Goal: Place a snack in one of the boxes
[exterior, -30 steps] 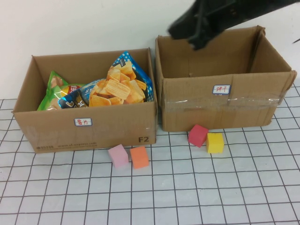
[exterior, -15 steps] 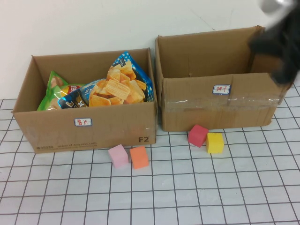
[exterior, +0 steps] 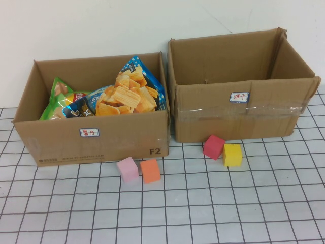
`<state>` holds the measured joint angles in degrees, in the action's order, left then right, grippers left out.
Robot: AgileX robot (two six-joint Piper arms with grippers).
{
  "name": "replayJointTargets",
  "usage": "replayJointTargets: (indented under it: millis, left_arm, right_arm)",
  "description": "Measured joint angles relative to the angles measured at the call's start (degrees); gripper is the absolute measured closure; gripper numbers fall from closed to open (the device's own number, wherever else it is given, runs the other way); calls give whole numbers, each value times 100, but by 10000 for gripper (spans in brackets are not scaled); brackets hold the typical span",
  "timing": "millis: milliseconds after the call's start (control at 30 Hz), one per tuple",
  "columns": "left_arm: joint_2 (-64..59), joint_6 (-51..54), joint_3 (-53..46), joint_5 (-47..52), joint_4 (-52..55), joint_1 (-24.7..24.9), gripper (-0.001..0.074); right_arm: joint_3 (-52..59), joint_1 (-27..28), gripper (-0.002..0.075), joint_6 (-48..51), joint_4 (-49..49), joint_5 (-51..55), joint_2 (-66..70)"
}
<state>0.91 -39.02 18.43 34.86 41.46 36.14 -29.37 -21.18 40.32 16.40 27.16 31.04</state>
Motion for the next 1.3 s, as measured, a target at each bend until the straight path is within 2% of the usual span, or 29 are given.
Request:
replayJointTargets:
  millis: [233,1133,1200,1300]
  left_arm:
    - [0,12,0,3,-282,0,736]
    - [0,24,-32,101,-561,-14,736]
    - [0,110,-57,213,-598,-123,736]
    - [0,819,-186,4,-874,-622,736]
  right_arm:
    - [609,0,720,-241,-263,4,-833]
    - [635,0,723,-306,-290,59,-849]
    - [635,0,723,-304,-290,70,-849]
    - [635,0,723,-318,-294,81,-849]
